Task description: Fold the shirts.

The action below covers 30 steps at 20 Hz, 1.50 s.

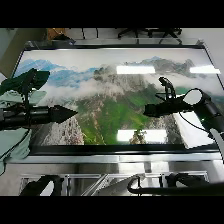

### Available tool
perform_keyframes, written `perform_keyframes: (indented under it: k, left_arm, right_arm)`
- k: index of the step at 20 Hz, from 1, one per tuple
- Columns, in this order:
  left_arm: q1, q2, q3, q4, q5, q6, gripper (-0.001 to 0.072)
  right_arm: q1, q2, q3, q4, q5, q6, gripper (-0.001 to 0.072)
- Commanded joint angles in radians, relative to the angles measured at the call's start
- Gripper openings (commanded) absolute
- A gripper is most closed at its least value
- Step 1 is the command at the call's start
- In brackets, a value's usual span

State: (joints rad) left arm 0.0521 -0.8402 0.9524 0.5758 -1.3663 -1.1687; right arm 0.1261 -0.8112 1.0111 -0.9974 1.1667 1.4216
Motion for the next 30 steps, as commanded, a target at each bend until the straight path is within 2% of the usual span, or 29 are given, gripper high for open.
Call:
perform_keyframes:
  k: [1,15,18,22,24,25,27,30]
  left_arm:
    - [0.000,0.001,0.000,0.000,0.000,0.000,0.0018]
    - [0.000,0.000,0.000,-0.001,0.006,0.000,0.0018]
    - [0.000,0.000,0.000,-0.001,0.078,0.000,0.0018]
    - [-0.028,0.000,0.000,0.001,0.090,0.000,0.0018]
    - [-0.053,0.000,0.000,0.020,0.189,0.065,0.0018]
    - [-0.052,0.000,0.003,0.066,0.279,0.068,0.0017]
    - [-0.040,-0.036,0.061,0.270,0.403,0.067,0.0017]
    - [0.005,-0.192,0.259,0.576,0.428,0.061,0.0018]
  right_arm:
    - [0.001,0.000,0.000,0.000,0.000,0.000,0.0016]
    - [0.001,0.000,0.000,0.000,0.000,0.000,0.0017]
    - [0.001,0.000,0.000,0.000,0.000,0.000,0.0016]
    - [0.001,0.000,0.000,0.000,0.000,0.000,0.0016]
    - [0.001,0.000,0.000,0.000,0.000,0.000,0.0017]
    - [0.001,0.000,0.000,0.000,0.000,0.000,0.0016]
    - [0.001,0.000,0.000,0.000,0.000,0.000,0.0016]
    - [0.001,0.000,0.000,0.000,0.000,0.000,0.0017]
